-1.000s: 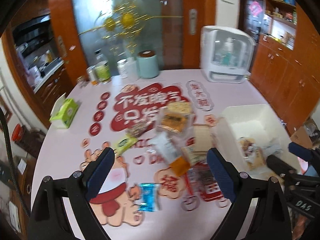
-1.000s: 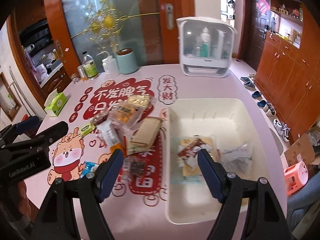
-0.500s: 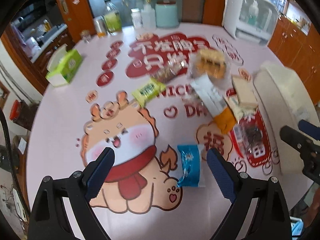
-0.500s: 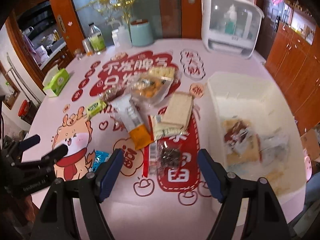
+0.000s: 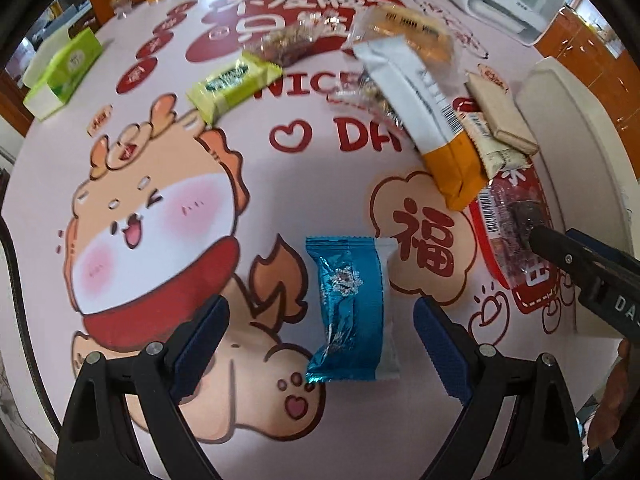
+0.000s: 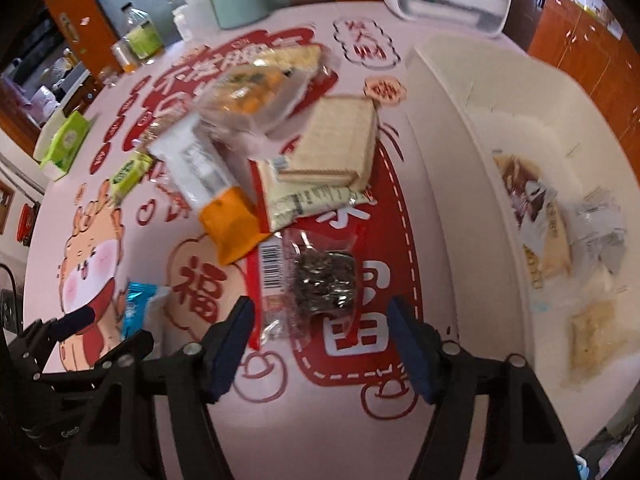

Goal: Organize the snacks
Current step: 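Grasp the blue wrapped cake with the left tool while the right tool grasps the dark candy pack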

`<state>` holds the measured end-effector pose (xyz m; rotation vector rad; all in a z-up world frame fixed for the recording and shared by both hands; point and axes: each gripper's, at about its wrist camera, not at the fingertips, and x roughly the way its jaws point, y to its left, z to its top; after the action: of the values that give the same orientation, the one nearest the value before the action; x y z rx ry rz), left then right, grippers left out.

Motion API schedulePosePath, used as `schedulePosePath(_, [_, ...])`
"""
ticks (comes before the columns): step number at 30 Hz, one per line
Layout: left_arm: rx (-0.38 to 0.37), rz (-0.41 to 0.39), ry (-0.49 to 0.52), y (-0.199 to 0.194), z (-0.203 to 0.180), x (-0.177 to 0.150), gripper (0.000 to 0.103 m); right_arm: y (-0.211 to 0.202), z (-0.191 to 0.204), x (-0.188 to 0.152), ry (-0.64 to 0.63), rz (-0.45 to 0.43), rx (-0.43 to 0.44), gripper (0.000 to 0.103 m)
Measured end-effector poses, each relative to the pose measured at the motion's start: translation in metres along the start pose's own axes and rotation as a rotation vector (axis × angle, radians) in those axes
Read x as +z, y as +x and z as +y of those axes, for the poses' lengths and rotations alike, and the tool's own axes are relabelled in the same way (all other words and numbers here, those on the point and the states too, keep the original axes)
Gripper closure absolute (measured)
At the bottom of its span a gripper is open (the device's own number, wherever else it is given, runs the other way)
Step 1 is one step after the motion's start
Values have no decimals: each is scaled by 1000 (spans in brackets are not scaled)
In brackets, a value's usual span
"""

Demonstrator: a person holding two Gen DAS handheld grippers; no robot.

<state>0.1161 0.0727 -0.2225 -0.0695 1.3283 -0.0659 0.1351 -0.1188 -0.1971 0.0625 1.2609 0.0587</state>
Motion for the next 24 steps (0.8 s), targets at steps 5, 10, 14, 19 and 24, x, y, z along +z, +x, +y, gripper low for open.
schedulePosePath(5, [6, 8, -17, 11, -3, 2, 10, 21, -6, 6, 10, 28, -10, 40])
schedulePosePath(10, [35, -12, -20, 12, -7, 3, 20, 33, -3, 8, -26, 38, -23, 48])
schedulePosePath(14, [71, -35, 11, 8, -11, 5, 51, 34, 3, 9, -70, 20, -32, 57])
schedulePosePath(19, [68, -39, 6, 4, -15, 8, 72, 34, 5, 9, -88, 14, -37, 60])
schedulePosePath(24, [53, -22, -11, 2, -13, 7, 75, 33, 3, 9, -95, 22, -28, 61])
